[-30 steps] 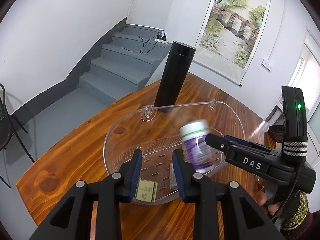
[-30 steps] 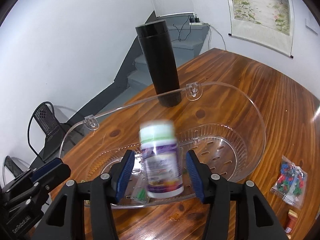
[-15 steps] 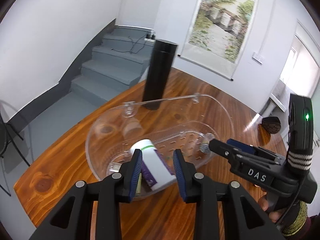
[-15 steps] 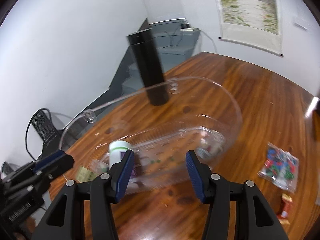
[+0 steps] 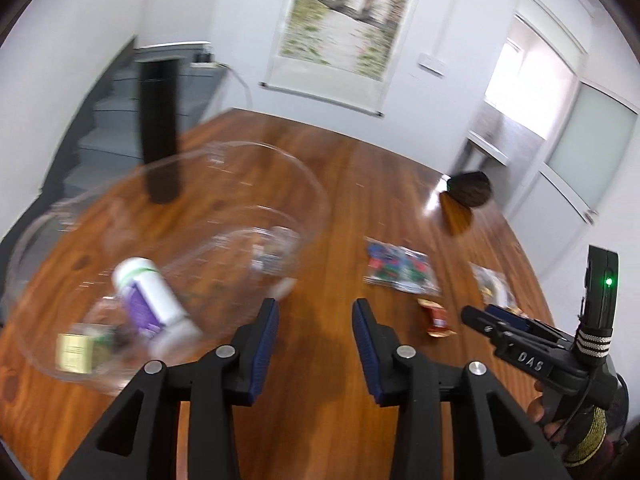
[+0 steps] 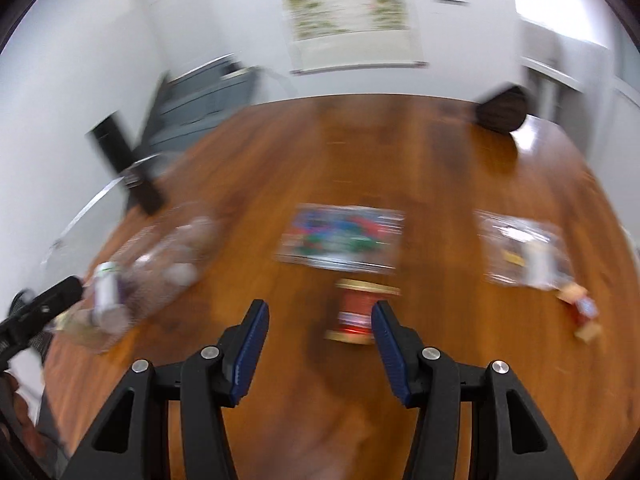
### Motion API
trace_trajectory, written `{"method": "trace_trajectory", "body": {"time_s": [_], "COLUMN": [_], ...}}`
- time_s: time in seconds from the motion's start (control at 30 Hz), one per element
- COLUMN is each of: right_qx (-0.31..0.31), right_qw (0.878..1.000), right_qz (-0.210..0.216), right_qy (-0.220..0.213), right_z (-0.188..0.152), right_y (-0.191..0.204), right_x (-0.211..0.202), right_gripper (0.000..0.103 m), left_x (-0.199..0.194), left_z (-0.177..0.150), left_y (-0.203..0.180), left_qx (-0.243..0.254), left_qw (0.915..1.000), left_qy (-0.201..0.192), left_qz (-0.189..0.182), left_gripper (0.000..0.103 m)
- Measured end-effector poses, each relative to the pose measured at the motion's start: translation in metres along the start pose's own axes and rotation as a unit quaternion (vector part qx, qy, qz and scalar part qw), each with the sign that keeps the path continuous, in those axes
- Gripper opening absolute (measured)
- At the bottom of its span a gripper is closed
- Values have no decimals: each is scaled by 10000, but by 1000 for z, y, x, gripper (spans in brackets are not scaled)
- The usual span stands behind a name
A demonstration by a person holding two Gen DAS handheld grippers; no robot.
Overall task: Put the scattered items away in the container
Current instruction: 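Move both grippers back over the zip bags and candy packets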
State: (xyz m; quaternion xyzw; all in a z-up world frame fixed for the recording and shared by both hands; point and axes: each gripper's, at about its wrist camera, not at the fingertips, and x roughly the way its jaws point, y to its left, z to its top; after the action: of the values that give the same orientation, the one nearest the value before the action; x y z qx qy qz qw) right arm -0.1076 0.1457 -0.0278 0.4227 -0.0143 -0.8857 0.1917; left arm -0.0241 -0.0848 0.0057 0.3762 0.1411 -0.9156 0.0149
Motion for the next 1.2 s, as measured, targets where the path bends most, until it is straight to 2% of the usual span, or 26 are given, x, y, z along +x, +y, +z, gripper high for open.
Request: {"method": "trace_trajectory", "body": {"time_s": [0.17,0.33,0.43,0.73,1.0,1.2], "right_qx": [503,794,872,731,399,232], "right_qw": [9953,9895,9887,9912,9935,9950], "right_qz": [-823,-1201,-1218,-1102,-1057,-956], "right_qy": [-96,-84,-77,45,115,181], "right_z": [-14,-25,-29,-24,-9,-1], "right_y": [-90,-157,-182,-204,-209,-212], "right_x": [-27,-48,-54,-37,-15,-4], "right_gripper": [61,61,61,61,61,64], "left_x": [24,50,66,119,167,209], "left_z": [-4,-8,-9,-9,0,10], "left_y": [-44,-96,-123,-188,-218,-228], "left_qx": [373,729,905,1262,1256,1008], "left_qw": [9982,9927,9882,9752,9641,9627], "left_qy": [279,524,682,1075,1394,1626], "left_qz": [-373,-804,-1028,-1468,-1877,-1916], "left_gripper": [42,42,43,43,43,43]}}
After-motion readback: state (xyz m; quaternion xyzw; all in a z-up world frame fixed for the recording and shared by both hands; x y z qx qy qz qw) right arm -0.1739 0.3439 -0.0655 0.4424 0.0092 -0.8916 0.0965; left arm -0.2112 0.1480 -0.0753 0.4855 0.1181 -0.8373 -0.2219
